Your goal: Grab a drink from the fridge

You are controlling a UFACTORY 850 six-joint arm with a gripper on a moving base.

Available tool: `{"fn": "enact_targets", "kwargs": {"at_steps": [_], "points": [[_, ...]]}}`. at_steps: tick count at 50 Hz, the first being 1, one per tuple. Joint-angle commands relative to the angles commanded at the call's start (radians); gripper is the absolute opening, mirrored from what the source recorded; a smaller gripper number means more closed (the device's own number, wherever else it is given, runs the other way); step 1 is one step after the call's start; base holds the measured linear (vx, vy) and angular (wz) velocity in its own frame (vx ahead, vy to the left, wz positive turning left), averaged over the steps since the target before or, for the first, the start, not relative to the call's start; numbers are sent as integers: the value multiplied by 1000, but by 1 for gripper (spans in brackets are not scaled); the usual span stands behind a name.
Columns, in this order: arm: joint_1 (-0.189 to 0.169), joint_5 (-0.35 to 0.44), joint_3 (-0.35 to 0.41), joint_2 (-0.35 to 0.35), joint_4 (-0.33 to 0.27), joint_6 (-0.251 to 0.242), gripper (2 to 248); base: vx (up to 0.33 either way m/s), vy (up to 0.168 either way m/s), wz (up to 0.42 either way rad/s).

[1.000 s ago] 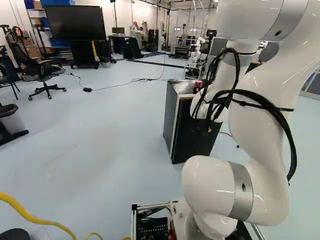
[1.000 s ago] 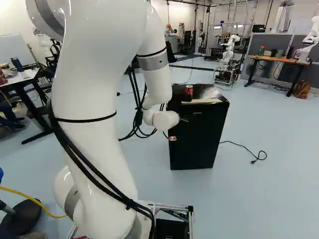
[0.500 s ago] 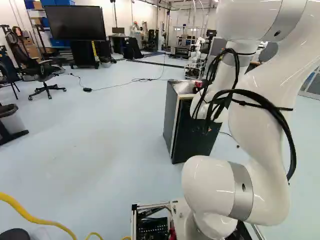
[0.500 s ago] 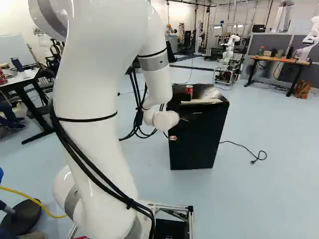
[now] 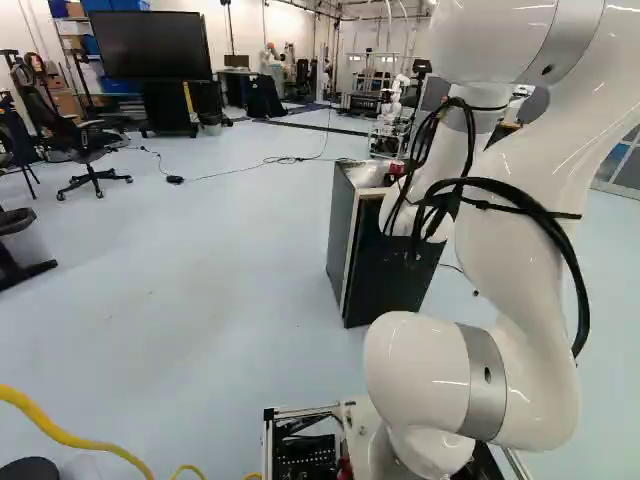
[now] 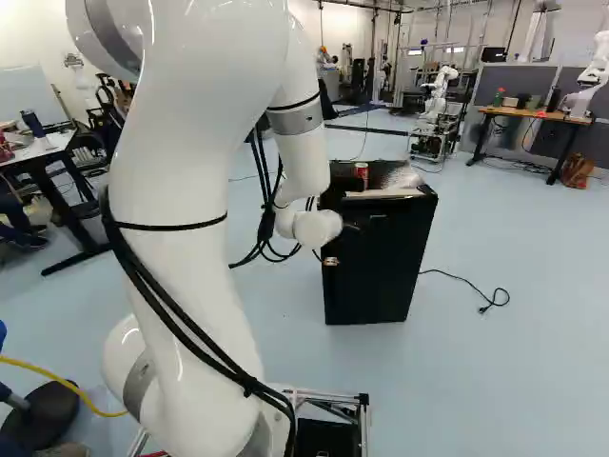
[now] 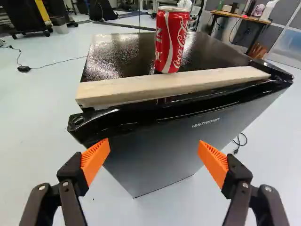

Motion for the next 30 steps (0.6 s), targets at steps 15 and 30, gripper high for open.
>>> {"fn": "enact_targets", "kwargs": {"at_steps": [15,30], "points": [[5,0,-20,-15,0,0,247,0,0,0],[10,0,-40,-31,0,0,247,0,0,0]]}}
